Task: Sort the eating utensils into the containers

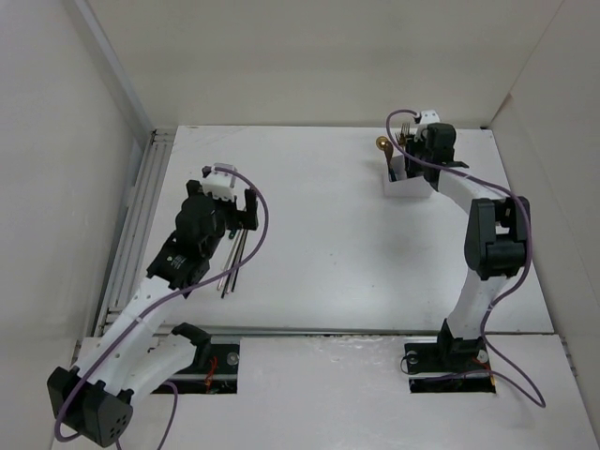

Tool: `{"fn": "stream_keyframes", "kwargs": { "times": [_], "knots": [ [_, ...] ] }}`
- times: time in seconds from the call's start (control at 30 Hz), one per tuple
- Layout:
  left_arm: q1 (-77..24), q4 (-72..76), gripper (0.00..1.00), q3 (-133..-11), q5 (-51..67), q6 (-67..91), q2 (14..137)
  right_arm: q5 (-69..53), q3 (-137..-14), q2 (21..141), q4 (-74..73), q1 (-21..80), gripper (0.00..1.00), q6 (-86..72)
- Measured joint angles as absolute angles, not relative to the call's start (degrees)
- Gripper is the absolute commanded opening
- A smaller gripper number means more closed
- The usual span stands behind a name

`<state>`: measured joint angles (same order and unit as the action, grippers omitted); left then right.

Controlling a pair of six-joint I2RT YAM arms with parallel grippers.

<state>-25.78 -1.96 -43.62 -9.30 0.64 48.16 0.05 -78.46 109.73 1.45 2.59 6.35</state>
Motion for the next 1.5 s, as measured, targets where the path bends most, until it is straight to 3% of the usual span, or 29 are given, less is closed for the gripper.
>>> {"fn": "stream_keyframes", "kwargs": {
  "times": [0.1, 0.37, 0.5, 0.63, 0.7, 0.83, 0.9, 1.07, 1.23, 1.5],
  "knots": [
    [-25.8, -1.9, 1.0, -43.6, -9.5, 0.2, 49.0, -0.1, -78.5, 109.4, 1.4, 2.4, 0.45, 6.1],
    [-25.0, -0.5, 0.75, -43.6, -10.0, -0.9, 54.2, -2.3, -77.7, 106.2, -1.3, 2.1, 0.45, 5.5],
    [-22.7, -1.3, 0.77, -45.6, -8.6, -3.1, 61.1, -1.2, -77.5, 100.2, -1.8, 3.2, 0.48, 4.8],
    [-18.5, -3.9, 0.78, -53.0, -4.4, -6.8, 71.2, 0.3, -77.8, 92.5, -1.6, 7.1, 0.6, 4.0],
    [-16.6, -7.2, 0.65, -58.9, -2.1, -8.7, 77.1, 0.5, -78.8, 90.5, -1.2, 9.2, 0.66, 3.6],
    [-13.6, -15.3, 0.54, -72.3, 3.3, -12.2, 89.0, 0.7, -81.7, 90.1, -0.9, 12.1, 0.66, 3.6],
    [-12.4, -17.1, 0.54, -75.9, 5.5, -13.8, 94.0, 0.7, -82.8, 90.8, -0.9, 12.2, 0.63, 3.7],
    [-10.7, -21.6, 0.53, -76.1, 7.7, -17.9, 101.2, 0.3, -84.8, 93.6, -0.9, 12.2, 0.6, 3.9],
    [-10.1, -24.0, 0.37, -76.2, 7.8, -20.6, 107.2, 0.0, -84.8, 94.7, -1.4, 12.2, 0.6, 4.2],
    [-8.6, -26.0, 0.29, -80.2, 8.4, -23.2, 113.1, -0.1, -84.8, 94.9, -1.3, 12.6, 0.6, 4.3]
  ]
}}
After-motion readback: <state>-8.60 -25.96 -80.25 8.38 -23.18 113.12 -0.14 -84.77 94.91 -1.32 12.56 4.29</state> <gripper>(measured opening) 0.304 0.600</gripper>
